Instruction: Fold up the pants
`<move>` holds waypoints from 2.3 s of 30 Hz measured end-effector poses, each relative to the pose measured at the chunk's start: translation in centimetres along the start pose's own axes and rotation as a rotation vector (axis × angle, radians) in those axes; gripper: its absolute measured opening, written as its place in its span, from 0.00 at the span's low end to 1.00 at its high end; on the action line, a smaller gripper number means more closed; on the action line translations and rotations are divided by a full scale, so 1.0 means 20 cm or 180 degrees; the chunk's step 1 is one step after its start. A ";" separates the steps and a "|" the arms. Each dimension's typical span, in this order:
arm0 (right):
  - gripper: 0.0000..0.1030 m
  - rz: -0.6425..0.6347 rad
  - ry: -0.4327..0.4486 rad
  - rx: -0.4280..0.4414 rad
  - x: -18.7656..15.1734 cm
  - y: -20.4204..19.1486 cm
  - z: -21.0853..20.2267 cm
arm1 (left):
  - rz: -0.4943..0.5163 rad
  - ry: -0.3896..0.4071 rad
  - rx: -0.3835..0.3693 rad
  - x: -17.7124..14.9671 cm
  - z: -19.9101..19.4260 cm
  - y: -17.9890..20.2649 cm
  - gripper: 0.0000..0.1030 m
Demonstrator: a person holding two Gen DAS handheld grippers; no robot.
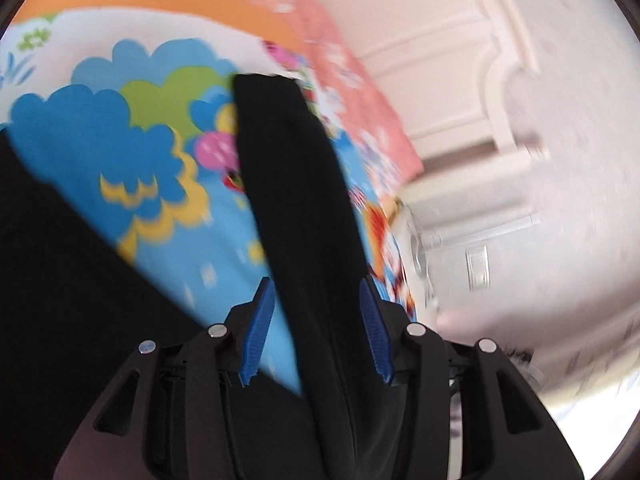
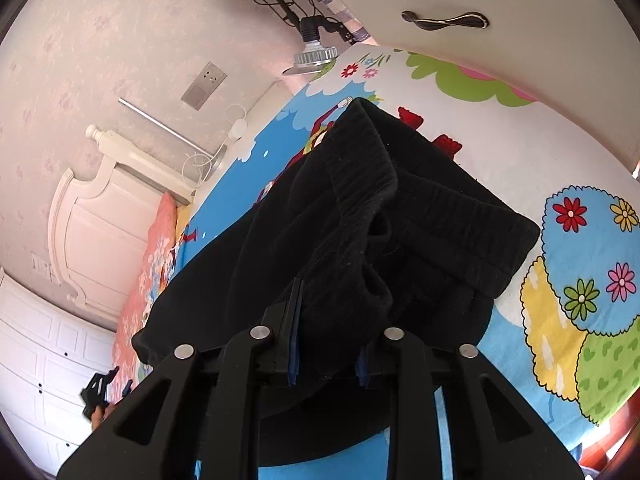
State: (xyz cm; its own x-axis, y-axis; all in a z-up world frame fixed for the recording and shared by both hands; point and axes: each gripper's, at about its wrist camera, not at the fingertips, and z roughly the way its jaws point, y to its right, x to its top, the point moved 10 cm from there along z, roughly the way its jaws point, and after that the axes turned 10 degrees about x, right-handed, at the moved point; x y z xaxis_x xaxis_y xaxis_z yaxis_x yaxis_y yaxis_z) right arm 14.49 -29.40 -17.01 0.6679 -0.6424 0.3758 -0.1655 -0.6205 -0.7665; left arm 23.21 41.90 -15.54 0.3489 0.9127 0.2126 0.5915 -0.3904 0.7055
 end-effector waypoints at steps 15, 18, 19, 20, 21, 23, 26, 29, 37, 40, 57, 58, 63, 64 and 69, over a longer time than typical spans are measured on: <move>0.58 -0.0051 -0.0108 -0.0205 -0.01 0.01 0.06 | -0.0288 -0.0064 0.0370 0.50 0.42 -0.15 0.40; 0.34 -0.0081 -0.0155 -0.0286 -0.02 0.02 0.08 | -0.0072 -0.0141 0.0546 0.51 0.48 -0.12 0.22; 0.28 -0.0090 -0.0167 -0.0338 -0.02 0.03 0.08 | -0.0013 -0.0158 0.0594 0.52 0.49 -0.11 0.18; 0.26 -0.0076 -0.0173 -0.0347 -0.01 0.03 0.07 | 0.0044 -0.0160 0.0610 0.52 0.48 -0.10 0.13; 0.24 -0.0045 -0.0172 -0.0278 0.00 0.02 0.07 | 0.0109 -0.0150 0.0600 0.54 0.47 -0.08 0.13; 0.23 -0.0075 -0.0174 -0.0222 0.02 0.00 0.05 | 0.0184 -0.0098 0.0543 0.55 0.40 -0.04 0.11; 0.22 0.0019 -0.0234 -0.0045 0.07 -0.06 0.04 | 0.0230 0.0006 0.0451 0.58 0.20 0.05 0.11; 0.20 0.0019 -0.0224 0.0134 0.16 -0.16 -0.02 | 0.0219 0.0085 0.0320 0.57 -0.07 0.15 0.10; 0.20 -0.0092 -0.0313 -0.0003 0.21 -0.03 -0.14 | -0.0089 0.0408 0.0461 0.07 -0.83 -0.40 0.10; 0.21 -0.0387 -0.0545 -0.0341 0.13 0.07 -0.05 | -0.0259 0.0201 0.0606 -0.11 -0.76 -0.75 0.13; 0.47 -0.0356 -0.0394 -0.0311 0.12 0.14 0.00 | -0.0386 0.0041 0.0229 0.01 -0.59 -0.87 0.27; 0.45 -0.0363 -0.0401 -0.0302 0.12 0.14 -0.01 | -0.0352 0.0037 0.0239 0.01 -0.58 -0.85 0.23; 0.29 -0.0315 -0.0460 -0.0225 0.12 0.17 -0.04 | -0.0292 0.0033 0.0312 0.05 -0.60 -0.81 0.18; 0.28 -0.0311 -0.0470 -0.0220 0.12 0.17 -0.04 | -0.0263 0.0040 0.0313 0.05 -0.60 -0.80 0.17; 0.22 -0.0388 -0.0522 -0.0238 0.13 0.14 -0.03 | -0.0250 0.0003 0.0410 0.06 -0.59 -0.79 0.16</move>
State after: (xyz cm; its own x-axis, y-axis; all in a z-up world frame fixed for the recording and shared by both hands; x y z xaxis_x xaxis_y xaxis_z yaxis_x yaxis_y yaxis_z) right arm 15.37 -33.13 -17.87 0.7943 -0.4827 0.3688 -0.1257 -0.7246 -0.6776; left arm 5.79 50.60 -18.43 0.2973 0.9411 0.1608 0.7052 -0.3300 0.6275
